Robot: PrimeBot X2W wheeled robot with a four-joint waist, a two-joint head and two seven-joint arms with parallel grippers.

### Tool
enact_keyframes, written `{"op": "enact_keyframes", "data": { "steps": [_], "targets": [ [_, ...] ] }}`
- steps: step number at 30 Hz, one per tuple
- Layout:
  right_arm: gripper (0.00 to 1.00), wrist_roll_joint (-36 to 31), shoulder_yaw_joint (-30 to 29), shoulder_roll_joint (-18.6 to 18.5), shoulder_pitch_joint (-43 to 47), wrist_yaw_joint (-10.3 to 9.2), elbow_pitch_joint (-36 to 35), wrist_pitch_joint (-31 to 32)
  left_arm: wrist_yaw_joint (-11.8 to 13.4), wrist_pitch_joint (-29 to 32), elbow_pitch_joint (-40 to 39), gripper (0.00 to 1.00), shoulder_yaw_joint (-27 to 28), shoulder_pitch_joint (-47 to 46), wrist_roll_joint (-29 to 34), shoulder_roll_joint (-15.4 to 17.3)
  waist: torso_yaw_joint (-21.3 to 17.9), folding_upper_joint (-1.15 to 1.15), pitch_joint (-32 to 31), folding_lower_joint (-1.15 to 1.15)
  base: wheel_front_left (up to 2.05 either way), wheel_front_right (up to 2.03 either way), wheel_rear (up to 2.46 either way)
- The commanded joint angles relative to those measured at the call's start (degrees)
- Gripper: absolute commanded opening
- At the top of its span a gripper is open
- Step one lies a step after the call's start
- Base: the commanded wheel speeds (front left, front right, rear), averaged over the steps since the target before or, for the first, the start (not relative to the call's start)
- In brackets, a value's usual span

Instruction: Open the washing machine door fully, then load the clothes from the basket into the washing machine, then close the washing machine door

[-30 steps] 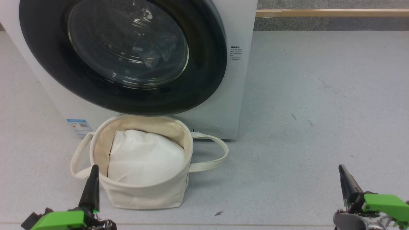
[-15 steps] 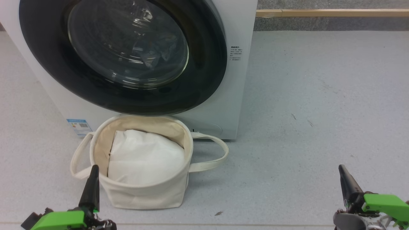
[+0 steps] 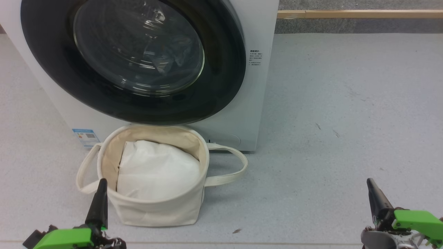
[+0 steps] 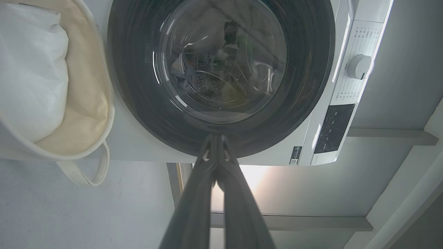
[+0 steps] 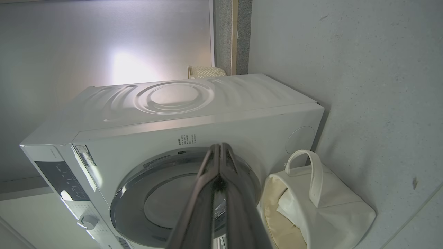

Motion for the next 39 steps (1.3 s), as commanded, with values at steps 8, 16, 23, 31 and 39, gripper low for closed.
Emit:
{"op": "enact_keyframes", "data": {
  "steps": [8, 16, 23, 31, 39],
  "targets": [
    [0.00, 0.3, 1.1, -0.2, -2.8, 0.01, -2.1, 0.4, -0.4, 0.5, -2.3, 0.00, 2.0, -1.6, -0.1, 0.3, 0.0, 0.00, 0.0, 0.00, 0.00, 0.00, 0.00],
    [0.00, 0.3, 1.1, -0.2, -2.8, 0.01, -2.1, 0.4, -0.4, 0.5, -2.3, 0.00, 2.0, -1.6, -0.1, 0.3, 0.0, 0.00, 0.0, 0.00, 0.00, 0.00, 0.00],
    [0.00, 0.3, 1.1, -0.2, -2.8, 0.01, -2.1, 0.4, -0.4, 0.5, -2.3, 0.00, 2.0, -1.6, -0.2, 0.3, 0.0, 0.00, 0.0, 0.00, 0.00, 0.00, 0.00],
    [0.00, 0.3, 1.1, -0.2, -2.8, 0.01, -2.1, 0.4, -0.4, 0.5, -2.3, 0.00, 2.0, -1.5, -0.2, 0.3, 0.0, 0.00, 0.0, 0.00, 0.00, 0.00, 0.00],
    [0.00, 0.3, 1.1, -0.2, -2.8, 0.01, -2.1, 0.4, -0.4, 0.5, -2.3, 0.00, 2.0, -1.5, -0.2, 0.3, 0.0, 0.00, 0.0, 0.00, 0.00, 0.00, 0.00]
  ]
}}
